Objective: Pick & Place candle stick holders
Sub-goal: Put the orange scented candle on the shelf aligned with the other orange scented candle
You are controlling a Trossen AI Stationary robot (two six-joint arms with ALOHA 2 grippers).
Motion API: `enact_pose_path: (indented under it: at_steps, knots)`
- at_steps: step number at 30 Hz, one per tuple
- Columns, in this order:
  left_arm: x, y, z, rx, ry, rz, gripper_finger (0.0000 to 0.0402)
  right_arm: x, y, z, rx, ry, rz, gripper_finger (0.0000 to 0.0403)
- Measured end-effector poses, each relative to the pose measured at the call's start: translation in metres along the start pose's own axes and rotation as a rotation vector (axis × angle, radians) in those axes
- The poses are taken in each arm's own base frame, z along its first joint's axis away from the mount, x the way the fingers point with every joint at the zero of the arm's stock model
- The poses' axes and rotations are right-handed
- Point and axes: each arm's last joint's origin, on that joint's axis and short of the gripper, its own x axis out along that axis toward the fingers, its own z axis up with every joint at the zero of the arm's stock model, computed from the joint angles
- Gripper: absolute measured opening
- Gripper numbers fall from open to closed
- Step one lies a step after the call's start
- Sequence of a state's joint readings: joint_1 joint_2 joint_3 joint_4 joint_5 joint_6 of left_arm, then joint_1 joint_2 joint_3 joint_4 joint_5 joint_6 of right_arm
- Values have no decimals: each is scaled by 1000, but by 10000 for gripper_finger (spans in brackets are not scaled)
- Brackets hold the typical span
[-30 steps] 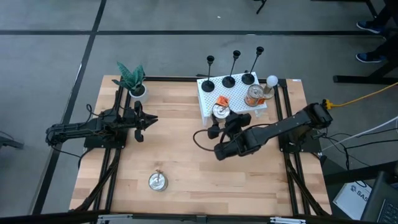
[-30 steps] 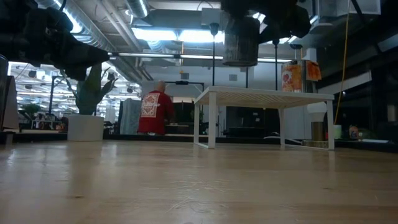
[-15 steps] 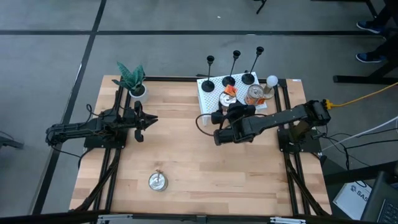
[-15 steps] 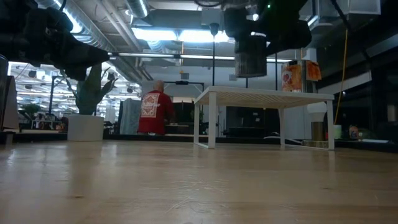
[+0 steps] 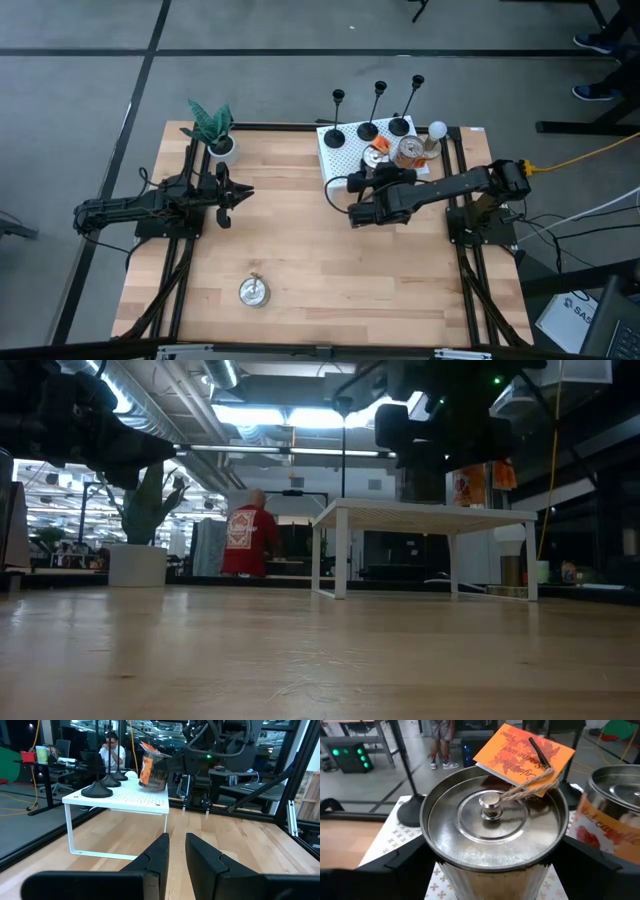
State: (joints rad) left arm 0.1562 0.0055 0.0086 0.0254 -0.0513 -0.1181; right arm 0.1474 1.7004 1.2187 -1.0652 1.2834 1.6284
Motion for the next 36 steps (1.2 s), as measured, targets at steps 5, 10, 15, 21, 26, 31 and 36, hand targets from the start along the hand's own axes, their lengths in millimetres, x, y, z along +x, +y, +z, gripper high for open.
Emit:
enact_pose_path:
  at_steps: [5,10,15,21,26,31,36]
  knots:
    - [0,0,0,0,0,0,59,2,-3,0,9,0,-16,342]
    - [0,0,0,0,0,0,59,6,-4,1,9,10,-30,342]
    - [0,0,0,0,0,0,59,15,-5,3,20,35,-63,364]
    - [0,0,0,0,0,0,59,19,-4,4,34,43,-74,371]
    - [0,0,0,0,0,0,59,17,-3,4,26,20,-62,377]
    - [0,0,0,0,0,0,59,17,-3,4,25,7,-59,395]
    - [0,0,0,0,0,0,59,17,-2,4,28,7,-57,398]
